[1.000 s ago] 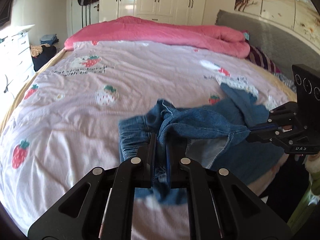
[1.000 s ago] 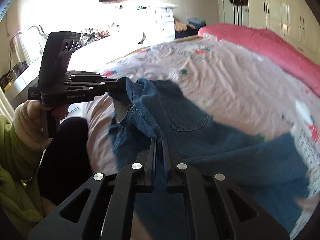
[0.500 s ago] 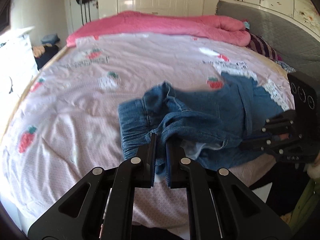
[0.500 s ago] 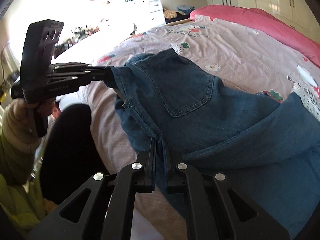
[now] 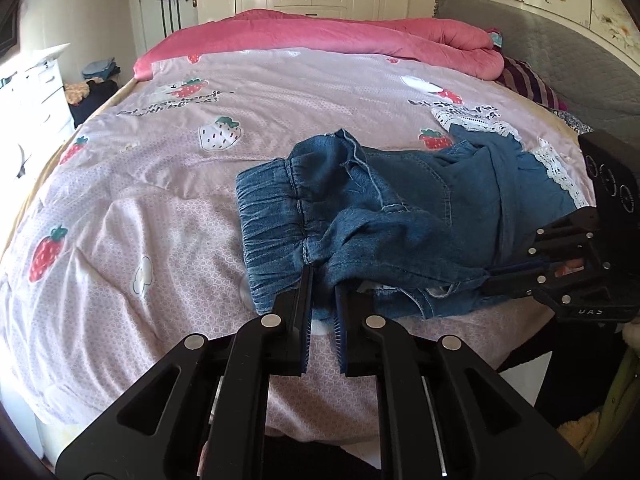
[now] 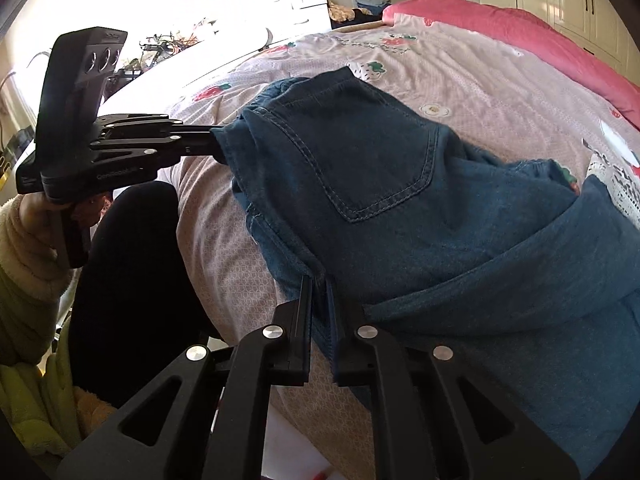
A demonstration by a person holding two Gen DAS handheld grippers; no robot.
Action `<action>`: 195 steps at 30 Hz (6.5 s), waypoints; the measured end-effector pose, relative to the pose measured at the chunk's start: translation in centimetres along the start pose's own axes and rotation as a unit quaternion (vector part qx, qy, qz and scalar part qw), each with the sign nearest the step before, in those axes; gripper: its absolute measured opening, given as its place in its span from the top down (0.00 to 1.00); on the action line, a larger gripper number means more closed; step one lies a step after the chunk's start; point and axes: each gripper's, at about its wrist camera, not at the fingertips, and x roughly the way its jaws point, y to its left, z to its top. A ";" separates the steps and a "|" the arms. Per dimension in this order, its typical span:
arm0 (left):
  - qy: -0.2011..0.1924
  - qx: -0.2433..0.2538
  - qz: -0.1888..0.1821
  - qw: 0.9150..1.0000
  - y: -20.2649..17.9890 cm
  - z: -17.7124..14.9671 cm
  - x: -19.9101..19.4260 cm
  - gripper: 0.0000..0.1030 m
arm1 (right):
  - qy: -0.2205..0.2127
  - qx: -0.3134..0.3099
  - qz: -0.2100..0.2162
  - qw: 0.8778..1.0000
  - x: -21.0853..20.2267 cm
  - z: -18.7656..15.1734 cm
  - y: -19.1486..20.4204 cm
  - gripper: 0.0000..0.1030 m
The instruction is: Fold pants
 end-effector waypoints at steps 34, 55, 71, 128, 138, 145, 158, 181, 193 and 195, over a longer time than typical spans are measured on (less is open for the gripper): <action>0.047 -0.004 -0.043 0.998 -5.4 2.1 5.8 0.78 | -0.053 0.071 0.049 0.995 -5.4 -1.4 -2.3 0.57; 0.008 0.047 -0.165 0.985 -14.4 6.6 5.2 0.68 | -0.111 0.191 -0.110 0.969 -11.7 0.3 -15.7 0.21; 0.033 0.035 -0.220 0.974 -15.0 5.3 8.4 0.91 | 0.088 0.140 -0.185 0.969 0.4 11.8 -26.6 0.30; 0.025 0.177 -0.180 0.967 -18.5 2.3 6.0 1.00 | -0.055 0.304 -0.148 0.939 -20.8 -18.0 -18.2 0.93; 0.034 0.229 -0.179 0.956 -19.3 0.4 5.1 1.00 | -0.041 0.296 -0.151 0.942 -20.3 -18.9 -18.0 0.92; 0.044 0.222 -0.191 0.955 -19.0 0.2 5.7 0.97 | -0.021 0.287 -0.164 0.944 -19.8 -18.7 -17.7 0.88; -0.009 0.133 -0.146 0.980 -13.2 2.3 1.8 0.65 | -0.088 0.272 -0.163 0.944 -23.3 -15.5 -16.4 0.59; -0.012 0.048 -0.076 0.996 -8.6 5.4 2.5 0.40 | -0.072 0.139 -0.068 0.985 -15.8 -2.7 -13.0 0.38; 0.032 0.076 -0.057 0.995 -10.4 3.1 7.2 0.39 | 0.031 0.180 0.008 0.983 -2.6 8.1 -18.2 0.40; 0.032 0.071 -0.062 0.995 -10.1 3.0 7.3 0.39 | 0.056 0.182 0.014 0.982 -1.2 8.5 -18.7 0.53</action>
